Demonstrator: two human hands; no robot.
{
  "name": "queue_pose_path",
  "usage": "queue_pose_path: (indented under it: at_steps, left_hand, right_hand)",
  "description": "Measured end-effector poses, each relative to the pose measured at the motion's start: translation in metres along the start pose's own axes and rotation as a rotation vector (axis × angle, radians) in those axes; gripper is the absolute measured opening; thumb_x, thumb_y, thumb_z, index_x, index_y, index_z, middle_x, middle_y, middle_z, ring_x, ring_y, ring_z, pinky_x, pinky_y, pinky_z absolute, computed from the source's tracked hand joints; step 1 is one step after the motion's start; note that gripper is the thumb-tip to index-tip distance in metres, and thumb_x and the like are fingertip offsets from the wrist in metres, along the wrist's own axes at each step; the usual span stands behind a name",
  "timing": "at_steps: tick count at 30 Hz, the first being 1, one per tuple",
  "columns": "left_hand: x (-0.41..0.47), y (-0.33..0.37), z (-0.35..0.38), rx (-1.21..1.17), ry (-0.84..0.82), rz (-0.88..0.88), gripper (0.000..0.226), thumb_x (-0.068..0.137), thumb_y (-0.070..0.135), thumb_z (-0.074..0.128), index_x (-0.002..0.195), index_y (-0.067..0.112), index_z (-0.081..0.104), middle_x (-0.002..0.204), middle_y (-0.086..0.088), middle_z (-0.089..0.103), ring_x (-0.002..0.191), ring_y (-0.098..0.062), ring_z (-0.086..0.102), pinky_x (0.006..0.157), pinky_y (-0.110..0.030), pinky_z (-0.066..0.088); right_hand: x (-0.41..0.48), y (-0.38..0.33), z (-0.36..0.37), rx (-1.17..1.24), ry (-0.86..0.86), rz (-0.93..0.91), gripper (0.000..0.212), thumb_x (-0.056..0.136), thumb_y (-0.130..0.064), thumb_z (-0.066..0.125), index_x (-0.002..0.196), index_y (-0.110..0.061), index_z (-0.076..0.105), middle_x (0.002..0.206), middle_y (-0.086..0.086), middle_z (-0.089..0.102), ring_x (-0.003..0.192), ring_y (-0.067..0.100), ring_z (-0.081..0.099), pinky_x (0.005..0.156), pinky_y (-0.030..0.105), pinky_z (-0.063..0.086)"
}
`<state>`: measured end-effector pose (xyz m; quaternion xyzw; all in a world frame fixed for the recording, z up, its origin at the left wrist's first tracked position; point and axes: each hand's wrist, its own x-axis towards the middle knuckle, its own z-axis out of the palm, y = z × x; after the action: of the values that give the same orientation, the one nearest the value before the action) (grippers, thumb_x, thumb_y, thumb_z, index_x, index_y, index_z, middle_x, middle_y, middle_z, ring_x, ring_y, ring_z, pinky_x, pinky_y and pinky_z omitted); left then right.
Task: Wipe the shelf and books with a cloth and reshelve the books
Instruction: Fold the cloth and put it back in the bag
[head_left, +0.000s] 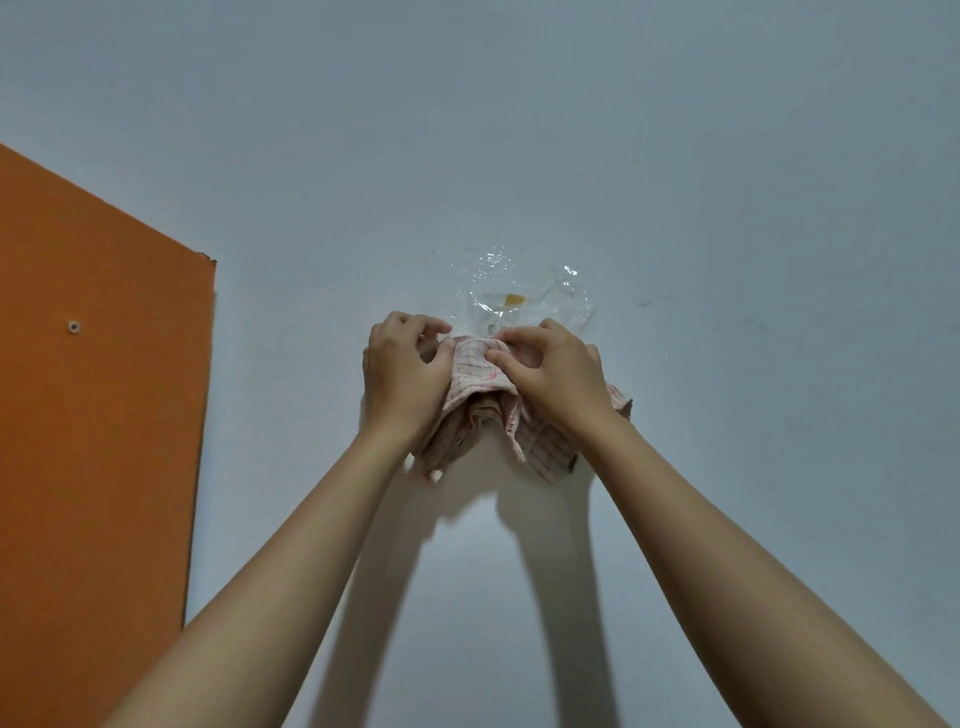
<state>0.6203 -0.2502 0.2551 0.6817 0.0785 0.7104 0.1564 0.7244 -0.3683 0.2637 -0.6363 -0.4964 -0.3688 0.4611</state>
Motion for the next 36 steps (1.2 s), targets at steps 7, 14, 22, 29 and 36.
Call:
queue_pose_path:
  at_steps: [7,14,22,29,36]
  left_hand:
    - [-0.014,0.014,0.005,-0.181,-0.064,0.097,0.014,0.087,0.020,0.063,0.097,0.012,0.069,0.098,0.003,0.063,0.097,-0.013,0.057,0.075,-0.006,0.043]
    - [-0.025,-0.008,0.006,-0.179,-0.173,0.173,0.026,0.084,0.023,0.065,0.108,0.015,0.067,0.106,0.005,0.064,0.104,-0.012,0.059,0.091,-0.032,0.047]
    - [-0.034,-0.014,0.014,-0.228,-0.161,0.199,0.043,0.082,0.007,0.052,0.124,0.011,0.057,0.119,0.002,0.059,0.113,-0.010,0.054,0.099,-0.022,0.041]
    - [-0.050,-0.012,0.019,-0.395,-0.219,0.121,0.058,0.074,-0.001,0.047,0.129,0.017,0.049,0.121,0.013,0.051,0.120,-0.007,0.048,0.105,-0.020,0.037]
    - [-0.052,-0.020,0.012,-0.694,-0.412,-0.050,0.056,0.083,-0.002,0.048,0.136,0.014,0.043,0.136,-0.007,0.050,0.127,-0.015,0.048,0.109,-0.037,0.038]
  right_hand:
    - [0.000,0.000,0.005,-0.005,-0.024,-0.026,0.030,0.091,-0.044,0.054,0.111,-0.025,0.066,0.096,-0.007,0.046,0.094,0.012,0.054,0.086,0.032,0.026]
    - [-0.005,0.007,0.011,0.138,0.061,-0.108,0.022,0.089,-0.034,0.058,0.100,-0.021,0.071,0.096,-0.007,0.054,0.096,0.016,0.055,0.088,0.050,0.043]
    - [-0.003,0.009,0.011,0.051,0.030,-0.125,0.023,0.094,-0.031,0.055,0.110,-0.021,0.068,0.098,0.001,0.063,0.102,0.022,0.052,0.090,0.046,0.039]
    - [-0.017,0.007,0.015,0.079,0.009,-0.089,0.043,0.084,-0.049,0.049,0.119,-0.029,0.061,0.102,-0.008,0.053,0.106,0.013,0.048,0.088,0.032,0.027]
    - [-0.024,0.007,0.020,0.179,-0.002,-0.045,0.048,0.080,-0.041,0.054,0.126,-0.026,0.056,0.103,-0.003,0.052,0.107,0.020,0.052,0.098,0.045,0.040]
